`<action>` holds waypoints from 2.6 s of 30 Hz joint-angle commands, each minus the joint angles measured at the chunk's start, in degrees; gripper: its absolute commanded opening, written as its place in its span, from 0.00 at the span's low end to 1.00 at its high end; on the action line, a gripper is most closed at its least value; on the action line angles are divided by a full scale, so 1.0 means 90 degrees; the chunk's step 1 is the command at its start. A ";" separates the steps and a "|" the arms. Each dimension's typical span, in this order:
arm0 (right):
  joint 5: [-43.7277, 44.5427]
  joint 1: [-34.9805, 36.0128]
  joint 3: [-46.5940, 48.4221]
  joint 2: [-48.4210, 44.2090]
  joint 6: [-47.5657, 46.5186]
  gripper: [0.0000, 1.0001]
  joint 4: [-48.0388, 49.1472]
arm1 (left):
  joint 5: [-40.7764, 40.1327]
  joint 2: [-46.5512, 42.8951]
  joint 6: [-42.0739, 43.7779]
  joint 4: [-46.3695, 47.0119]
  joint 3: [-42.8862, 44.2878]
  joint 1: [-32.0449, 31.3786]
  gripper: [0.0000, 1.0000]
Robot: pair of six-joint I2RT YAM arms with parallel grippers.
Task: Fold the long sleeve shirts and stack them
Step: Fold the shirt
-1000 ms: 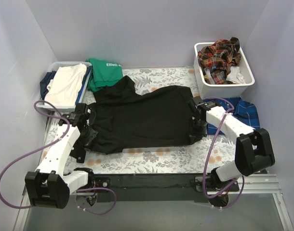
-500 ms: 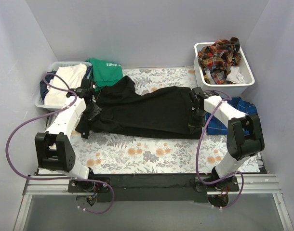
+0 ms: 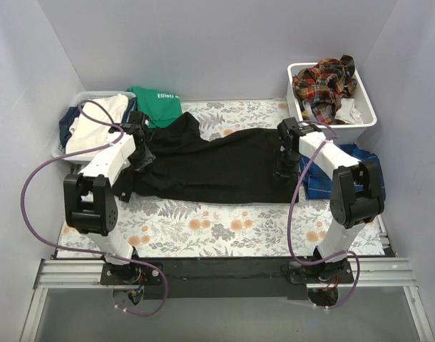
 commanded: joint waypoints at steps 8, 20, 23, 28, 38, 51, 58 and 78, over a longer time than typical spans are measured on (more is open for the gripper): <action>-0.0060 0.0048 -0.0037 -0.0855 -0.0495 0.58 -0.0021 | -0.0239 0.0730 0.0319 0.0104 0.0961 -0.0398 0.00; -0.0489 0.0741 -0.0593 -0.0006 -0.0534 0.54 0.0477 | -0.0259 0.1170 0.0572 0.0133 0.1381 -0.0642 0.21; -0.0539 0.0761 -0.0799 0.0092 -0.0554 0.53 0.0536 | -0.0171 0.1296 0.0748 0.0105 0.1293 -0.0759 0.29; -0.0529 0.0771 -0.0751 0.0044 -0.0534 0.53 0.0527 | -0.0190 0.0996 0.0642 0.0123 0.1108 -0.0789 0.48; -0.0627 0.0820 -0.0448 0.0141 -0.0612 0.52 0.0497 | 0.0826 -0.0528 0.0036 0.0592 0.0620 0.0744 0.73; -0.0646 0.0829 -0.0535 0.0278 -0.0749 0.51 0.0507 | 0.0718 -0.1007 -0.0852 0.0397 -0.0942 0.1691 0.71; -0.0675 0.0829 -0.0594 0.0287 -0.0779 0.51 0.0497 | 0.0572 -0.1144 -0.1360 0.0572 -0.1636 0.1799 0.63; -0.0832 0.0829 -0.0370 0.0483 -0.0759 0.50 0.0468 | -0.0444 0.0084 -0.1351 0.1744 -0.1753 0.1828 0.60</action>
